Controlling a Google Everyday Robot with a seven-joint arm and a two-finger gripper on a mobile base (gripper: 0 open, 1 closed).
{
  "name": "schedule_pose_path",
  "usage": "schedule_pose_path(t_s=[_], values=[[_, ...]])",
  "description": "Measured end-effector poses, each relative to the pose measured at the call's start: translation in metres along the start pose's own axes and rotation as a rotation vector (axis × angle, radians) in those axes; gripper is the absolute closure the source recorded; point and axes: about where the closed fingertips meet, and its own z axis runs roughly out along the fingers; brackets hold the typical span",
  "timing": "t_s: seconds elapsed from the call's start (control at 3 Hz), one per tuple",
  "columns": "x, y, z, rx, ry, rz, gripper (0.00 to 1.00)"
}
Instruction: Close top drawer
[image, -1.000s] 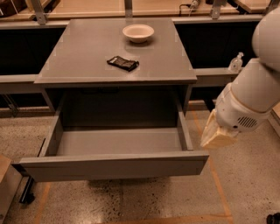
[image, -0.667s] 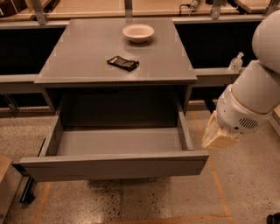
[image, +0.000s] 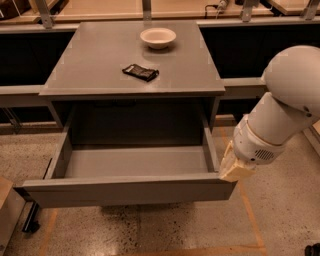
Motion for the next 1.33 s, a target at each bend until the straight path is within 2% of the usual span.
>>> schedule_pose_path(t_s=[0.67, 1.0, 1.33], values=[[0.017, -0.023, 0.067, -0.051, -0.035, 0.022, 1.0], [0.022, -0.036, 0.1, -0.096, -0.058, 0.032, 1.0], [0.025, -0.042, 0.115, -0.119, -0.068, 0.042, 1.0]])
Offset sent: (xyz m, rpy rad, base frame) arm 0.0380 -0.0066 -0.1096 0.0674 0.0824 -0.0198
